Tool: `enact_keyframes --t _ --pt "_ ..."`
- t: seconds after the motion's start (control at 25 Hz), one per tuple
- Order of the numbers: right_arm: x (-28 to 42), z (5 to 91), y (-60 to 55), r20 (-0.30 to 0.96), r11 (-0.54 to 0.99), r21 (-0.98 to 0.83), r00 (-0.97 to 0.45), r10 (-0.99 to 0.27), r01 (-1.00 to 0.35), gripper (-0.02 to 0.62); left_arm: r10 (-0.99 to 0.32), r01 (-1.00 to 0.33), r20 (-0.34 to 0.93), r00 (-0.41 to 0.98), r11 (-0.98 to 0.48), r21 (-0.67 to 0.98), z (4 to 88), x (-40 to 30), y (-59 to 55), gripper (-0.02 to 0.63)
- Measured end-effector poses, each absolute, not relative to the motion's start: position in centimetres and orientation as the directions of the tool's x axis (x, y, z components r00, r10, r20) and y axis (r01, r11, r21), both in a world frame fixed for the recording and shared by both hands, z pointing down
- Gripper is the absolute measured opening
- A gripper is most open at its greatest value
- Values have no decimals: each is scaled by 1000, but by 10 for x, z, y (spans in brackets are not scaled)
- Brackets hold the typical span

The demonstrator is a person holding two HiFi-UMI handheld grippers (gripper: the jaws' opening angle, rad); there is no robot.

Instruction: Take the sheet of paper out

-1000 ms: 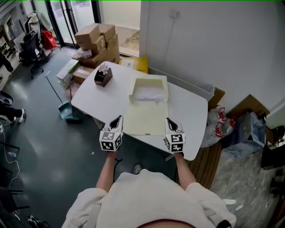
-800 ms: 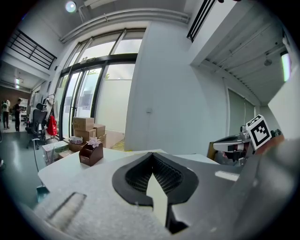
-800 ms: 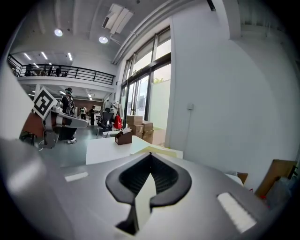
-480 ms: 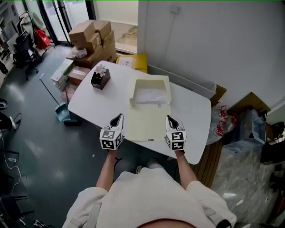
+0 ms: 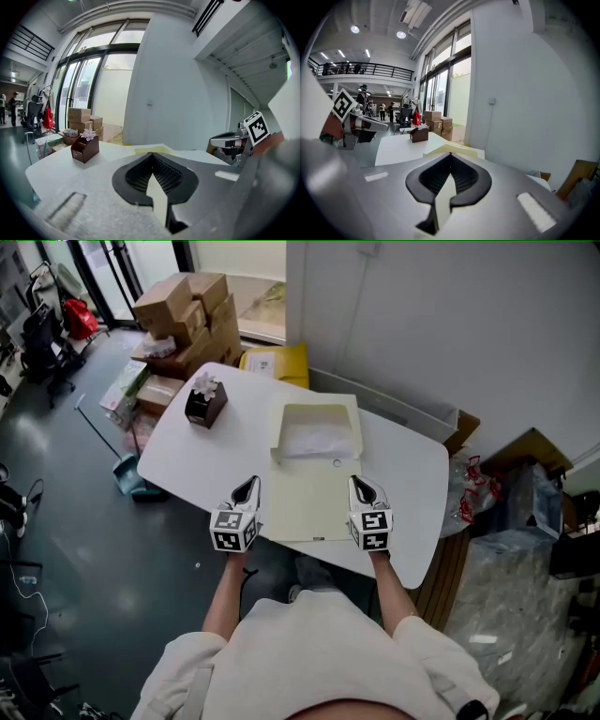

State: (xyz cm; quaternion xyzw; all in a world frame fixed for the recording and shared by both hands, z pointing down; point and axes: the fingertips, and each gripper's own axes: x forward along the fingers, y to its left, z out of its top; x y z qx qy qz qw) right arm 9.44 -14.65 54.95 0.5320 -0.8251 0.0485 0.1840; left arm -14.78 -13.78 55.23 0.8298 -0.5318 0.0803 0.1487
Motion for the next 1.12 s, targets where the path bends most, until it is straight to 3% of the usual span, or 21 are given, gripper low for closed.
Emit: enact_keyframes --t 1.12 --pt "90 583 -301 370 463 -44 -445 -816 -885 0 -842 -935 408 354 -335 120 582 -136 -275 1"
